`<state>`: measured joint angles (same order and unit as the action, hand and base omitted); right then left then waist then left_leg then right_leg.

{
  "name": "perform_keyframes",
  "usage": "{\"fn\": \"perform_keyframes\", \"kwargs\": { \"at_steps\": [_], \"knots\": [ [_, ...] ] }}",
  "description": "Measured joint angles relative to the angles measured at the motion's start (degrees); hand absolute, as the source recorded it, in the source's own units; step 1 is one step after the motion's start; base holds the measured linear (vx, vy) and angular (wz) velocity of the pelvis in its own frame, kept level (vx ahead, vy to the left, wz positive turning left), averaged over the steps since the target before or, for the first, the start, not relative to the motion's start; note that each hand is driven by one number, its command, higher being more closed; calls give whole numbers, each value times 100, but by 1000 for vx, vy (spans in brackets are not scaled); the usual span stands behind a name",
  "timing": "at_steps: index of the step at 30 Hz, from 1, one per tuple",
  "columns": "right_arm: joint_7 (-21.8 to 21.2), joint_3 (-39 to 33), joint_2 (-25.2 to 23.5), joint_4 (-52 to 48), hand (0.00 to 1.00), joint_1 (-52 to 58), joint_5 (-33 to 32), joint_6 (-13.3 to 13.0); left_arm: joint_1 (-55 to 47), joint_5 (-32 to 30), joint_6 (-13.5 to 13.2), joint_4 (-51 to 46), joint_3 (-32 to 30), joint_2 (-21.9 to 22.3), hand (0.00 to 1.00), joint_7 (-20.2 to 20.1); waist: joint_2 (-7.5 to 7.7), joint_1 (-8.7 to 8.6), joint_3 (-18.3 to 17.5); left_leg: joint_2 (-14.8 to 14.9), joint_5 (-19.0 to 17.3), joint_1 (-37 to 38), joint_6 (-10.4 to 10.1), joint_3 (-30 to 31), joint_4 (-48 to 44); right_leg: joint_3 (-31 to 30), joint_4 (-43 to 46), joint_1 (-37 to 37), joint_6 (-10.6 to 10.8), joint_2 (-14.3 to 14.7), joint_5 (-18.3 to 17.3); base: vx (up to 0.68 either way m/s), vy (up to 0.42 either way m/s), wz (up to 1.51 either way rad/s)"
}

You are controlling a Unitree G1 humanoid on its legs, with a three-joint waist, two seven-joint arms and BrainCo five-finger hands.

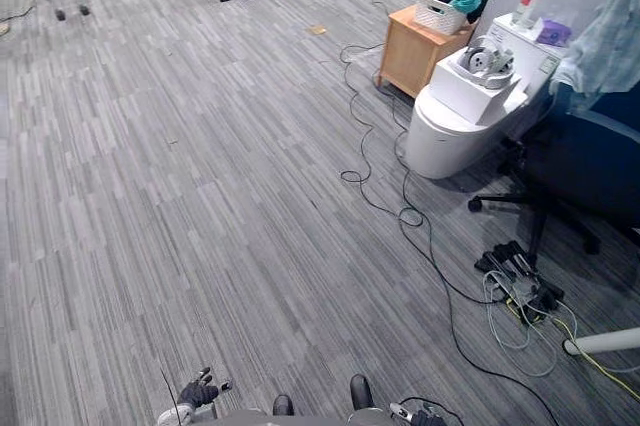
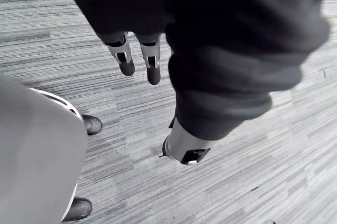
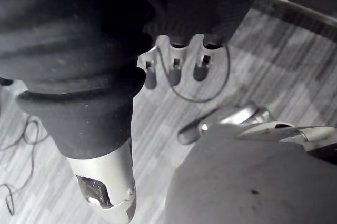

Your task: Organize washtable

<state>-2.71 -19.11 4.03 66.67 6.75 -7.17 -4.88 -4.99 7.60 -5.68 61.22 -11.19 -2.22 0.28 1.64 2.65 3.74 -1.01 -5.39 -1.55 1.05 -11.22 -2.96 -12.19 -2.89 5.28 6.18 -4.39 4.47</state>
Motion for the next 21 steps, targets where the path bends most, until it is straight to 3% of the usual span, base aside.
{"fn": "perform_keyframes", "kwargs": {
  "at_steps": [3, 5, 9, 12, 15, 18, 21],
  "knots": [
    [1, 5, 18, 1, 0, -31, -137, -21, 27, -244, -29, -18, 60, -21, 0, 28, -33, 28, 14, 0, -1, -16, -1, 27, -14, 139, 40, 18, -2, 5, 1, 2, -23, 4],
    [2, 174, 93, 9, 0, -69, -206, -21, 96, -488, -60, -48, 224, -24, 0, 111, -50, 138, 42, 0, -1, -68, 0, 17, -33, 362, 133, 120, -7, -1, 6, 0, 0, 0],
    [-1, 316, 86, 4, 0, -278, -257, -33, 136, -616, -149, -105, 229, -39, 0, 109, -52, 132, 207, -24, -122, -186, 60, 160, -306, 745, 390, 164, -56, -112, -114, -36, 0, 22],
    [-18, 346, 76, -16, 0, -362, -309, -46, 177, -602, -179, -153, 277, -49, 0, 104, -50, 128, 406, -260, -274, -155, 264, 610, -531, 1193, 1896, 479, 118, -409, -805, -51, 36, 81],
    [-91, 403, 148, -71, 0, -458, -424, -113, 189, -599, -170, -217, 250, -84, 0, 122, -189, 127, 656, -304, -272, 275, 387, 821, -491, 1370, 3451, 907, -110, -481, -947, -10, 66, 50],
    [-105, 719, 35, -63, 0, -503, -583, -181, 146, -611, -138, -193, 204, -215, 0, 119, -97, 115, 614, -268, -295, 497, 422, 972, -279, 1384, 2825, 920, -58, -177, -1197, 73, 47, 15],
    [-103, 677, -47, -67, 0, -542, -639, -241, 227, -665, -69, -60, 149, -266, 0, 107, -120, 68, 617, -137, -303, 553, 420, 1037, -78, 1395, 1530, 1070, -169, 304, -960, 231, 3, 7]
  ]
}}
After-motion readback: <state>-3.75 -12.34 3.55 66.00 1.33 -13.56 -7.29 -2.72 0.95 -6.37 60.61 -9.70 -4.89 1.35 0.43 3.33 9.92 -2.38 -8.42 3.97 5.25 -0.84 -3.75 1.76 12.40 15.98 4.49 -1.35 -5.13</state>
